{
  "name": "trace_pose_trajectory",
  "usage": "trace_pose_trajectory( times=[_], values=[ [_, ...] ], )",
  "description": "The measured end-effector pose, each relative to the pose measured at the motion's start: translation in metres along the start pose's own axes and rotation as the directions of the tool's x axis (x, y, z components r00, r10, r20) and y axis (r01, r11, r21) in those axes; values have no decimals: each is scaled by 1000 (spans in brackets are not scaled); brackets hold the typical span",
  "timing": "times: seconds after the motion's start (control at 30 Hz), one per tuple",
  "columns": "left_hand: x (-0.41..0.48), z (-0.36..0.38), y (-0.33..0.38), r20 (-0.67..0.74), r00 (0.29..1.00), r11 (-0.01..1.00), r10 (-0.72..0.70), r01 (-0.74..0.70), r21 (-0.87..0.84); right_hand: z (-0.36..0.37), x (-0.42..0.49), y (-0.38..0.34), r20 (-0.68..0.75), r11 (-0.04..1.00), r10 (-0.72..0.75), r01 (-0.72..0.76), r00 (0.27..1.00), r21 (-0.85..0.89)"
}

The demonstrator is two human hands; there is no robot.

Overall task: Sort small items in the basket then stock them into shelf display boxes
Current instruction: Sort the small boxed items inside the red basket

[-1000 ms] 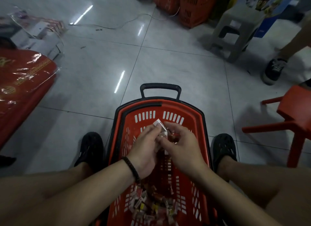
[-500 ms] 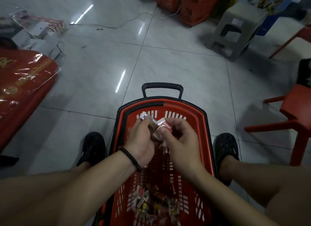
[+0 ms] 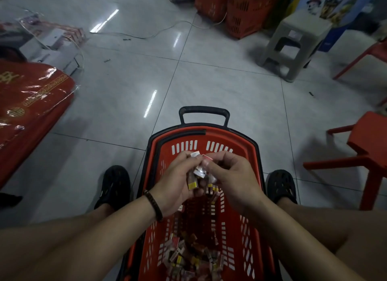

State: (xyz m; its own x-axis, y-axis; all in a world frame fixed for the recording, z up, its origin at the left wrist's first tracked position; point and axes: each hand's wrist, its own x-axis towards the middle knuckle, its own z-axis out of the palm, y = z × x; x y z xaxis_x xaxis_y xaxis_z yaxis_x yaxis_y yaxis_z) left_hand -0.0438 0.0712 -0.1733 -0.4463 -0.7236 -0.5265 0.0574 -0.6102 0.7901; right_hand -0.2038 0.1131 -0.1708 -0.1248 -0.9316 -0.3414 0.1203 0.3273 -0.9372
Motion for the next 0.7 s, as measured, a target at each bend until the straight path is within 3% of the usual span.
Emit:
trace_pose_trajectory(
  times=[0.17, 0.27, 0.33, 0.43, 0.5, 0.6, 0.7],
  values=[
    [-2, -2, 0, 8, 1000, 988, -27, 28, -153, 3, 0, 1, -25, 993, -59, 56, 998, -106],
    [-3, 2, -3, -31, 997, 973, -69, 60, -223, 6, 2, 6, -200, 983, -121, 89, 972, -161],
    [-2, 5, -8, -82, 991, 970, -105, 84, -227, 7, 5, 7, -293, 999, -42, 34, 955, -31],
    [1, 7, -14, -117, 984, 971, -133, 106, -214, 11, 6, 1, -207, 944, 160, -87, 965, 319],
    [3, 8, -16, -131, 983, 969, -127, 95, -230, 17, 4, 0, -158, 953, 139, -89, 978, 288],
    [7, 8, -15, -150, 985, 966, -88, 48, -254, 23, 0, 4, -224, 990, 37, -5, 974, 143],
    [8, 7, -14, -128, 990, 971, -54, 23, -237, 26, -2, 6, -268, 970, -8, 72, 963, 231]
  ],
)
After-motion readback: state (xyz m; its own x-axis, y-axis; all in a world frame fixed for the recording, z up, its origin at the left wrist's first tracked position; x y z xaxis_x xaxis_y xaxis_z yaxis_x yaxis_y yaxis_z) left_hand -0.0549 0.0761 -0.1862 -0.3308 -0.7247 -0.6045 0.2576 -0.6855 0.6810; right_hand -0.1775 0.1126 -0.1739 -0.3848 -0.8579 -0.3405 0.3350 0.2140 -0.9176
